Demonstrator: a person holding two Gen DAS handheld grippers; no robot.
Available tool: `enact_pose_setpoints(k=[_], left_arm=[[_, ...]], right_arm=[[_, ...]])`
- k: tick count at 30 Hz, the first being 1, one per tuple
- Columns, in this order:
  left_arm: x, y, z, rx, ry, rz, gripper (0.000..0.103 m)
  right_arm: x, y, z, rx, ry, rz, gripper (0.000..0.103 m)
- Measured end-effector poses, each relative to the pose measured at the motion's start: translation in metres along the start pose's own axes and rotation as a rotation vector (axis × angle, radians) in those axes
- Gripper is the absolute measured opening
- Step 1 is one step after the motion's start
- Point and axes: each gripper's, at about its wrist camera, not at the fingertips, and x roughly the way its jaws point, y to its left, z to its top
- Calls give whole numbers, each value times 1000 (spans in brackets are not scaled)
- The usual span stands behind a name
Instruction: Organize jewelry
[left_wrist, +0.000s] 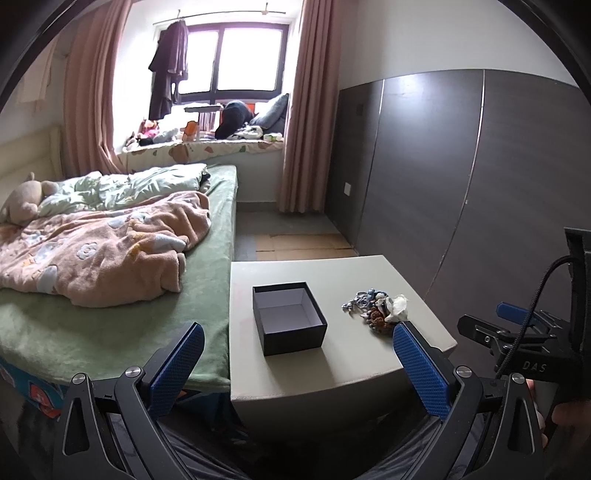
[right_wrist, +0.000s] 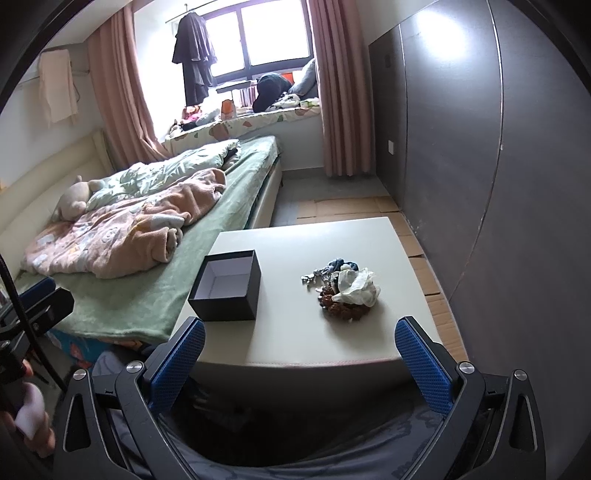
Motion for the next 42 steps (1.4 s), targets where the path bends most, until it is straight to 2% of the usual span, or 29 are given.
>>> enact_pose_setpoints(k=[22,42], left_arm=[[0,-10,-7,11,-2,-42,102],[0,-5,-10,-3,-12,-36,102]], right_arm=[[-7,-3,-3,-10,-9,-15,103],[-10,-1,-3,-25,-12,-17,103]])
